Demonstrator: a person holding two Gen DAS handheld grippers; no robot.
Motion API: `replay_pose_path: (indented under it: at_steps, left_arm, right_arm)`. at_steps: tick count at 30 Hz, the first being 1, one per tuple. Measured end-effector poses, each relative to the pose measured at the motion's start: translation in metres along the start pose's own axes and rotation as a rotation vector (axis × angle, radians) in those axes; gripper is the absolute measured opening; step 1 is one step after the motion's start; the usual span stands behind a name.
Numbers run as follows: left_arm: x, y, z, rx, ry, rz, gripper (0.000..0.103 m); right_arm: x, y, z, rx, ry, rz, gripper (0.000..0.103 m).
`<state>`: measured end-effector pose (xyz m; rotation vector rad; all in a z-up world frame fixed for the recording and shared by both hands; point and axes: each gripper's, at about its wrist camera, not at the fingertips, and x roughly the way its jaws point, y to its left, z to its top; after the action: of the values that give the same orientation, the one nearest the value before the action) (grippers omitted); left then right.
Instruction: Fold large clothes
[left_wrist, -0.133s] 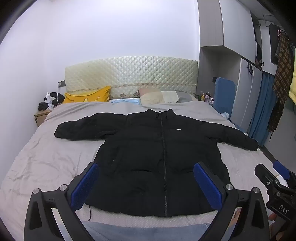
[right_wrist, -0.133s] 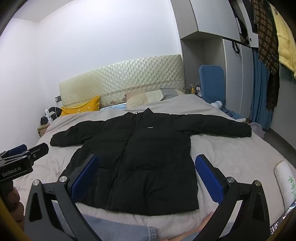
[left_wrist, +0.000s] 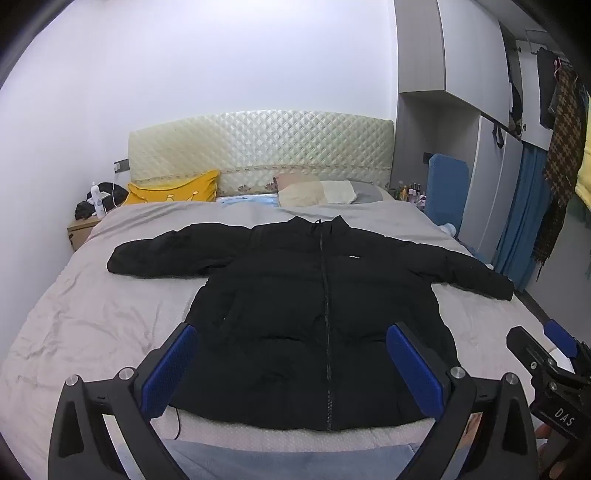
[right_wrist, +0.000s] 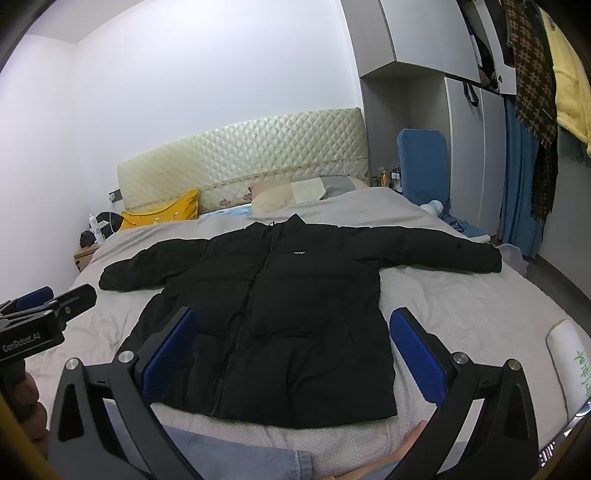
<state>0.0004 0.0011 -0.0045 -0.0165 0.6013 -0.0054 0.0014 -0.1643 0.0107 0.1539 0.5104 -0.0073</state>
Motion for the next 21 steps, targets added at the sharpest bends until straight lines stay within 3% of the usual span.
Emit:
replay_pose_path:
  at_steps: [21]
  left_arm:
    - [0.0107,0.0061,-0.0056,-0.006,0.016,-0.011,0.103]
  right_arm:
    - [-0.0007,0.0018,-0.0017,-0.012,-0.003,-0.011,0.103]
